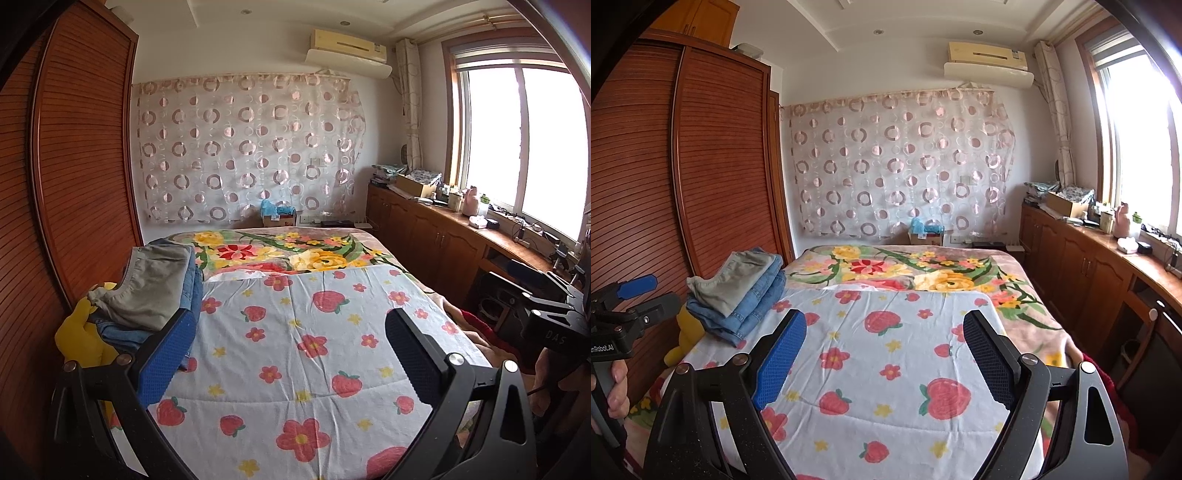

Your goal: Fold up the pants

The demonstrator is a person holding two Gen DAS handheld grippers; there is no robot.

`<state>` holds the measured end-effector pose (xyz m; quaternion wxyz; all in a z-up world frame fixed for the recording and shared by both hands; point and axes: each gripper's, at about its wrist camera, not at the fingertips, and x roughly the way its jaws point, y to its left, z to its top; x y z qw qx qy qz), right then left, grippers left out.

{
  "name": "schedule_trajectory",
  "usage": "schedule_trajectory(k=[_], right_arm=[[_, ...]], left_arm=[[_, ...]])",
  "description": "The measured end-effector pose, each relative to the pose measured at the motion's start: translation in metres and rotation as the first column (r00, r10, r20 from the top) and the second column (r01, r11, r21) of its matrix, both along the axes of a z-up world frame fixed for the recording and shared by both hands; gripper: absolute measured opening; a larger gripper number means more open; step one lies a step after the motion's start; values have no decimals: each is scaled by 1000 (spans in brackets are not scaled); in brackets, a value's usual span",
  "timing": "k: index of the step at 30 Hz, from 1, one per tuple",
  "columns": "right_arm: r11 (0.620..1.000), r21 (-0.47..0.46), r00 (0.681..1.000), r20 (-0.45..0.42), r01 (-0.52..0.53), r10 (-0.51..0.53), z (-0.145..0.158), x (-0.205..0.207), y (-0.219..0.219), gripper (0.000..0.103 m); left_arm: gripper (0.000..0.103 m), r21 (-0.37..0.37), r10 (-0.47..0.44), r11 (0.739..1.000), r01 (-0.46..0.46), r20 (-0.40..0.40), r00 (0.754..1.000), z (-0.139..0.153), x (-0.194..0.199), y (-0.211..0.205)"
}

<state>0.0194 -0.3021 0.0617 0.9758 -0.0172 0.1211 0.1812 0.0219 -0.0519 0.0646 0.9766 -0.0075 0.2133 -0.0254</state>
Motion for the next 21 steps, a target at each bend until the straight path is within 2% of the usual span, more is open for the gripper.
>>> schedule_trajectory(k=[21], right_arm=[[1000,6,1000,9,5,-5,-3,-2,-1,88]], left_arm=[[103,1,5,1000,-5,7,1000,-2,1,7]])
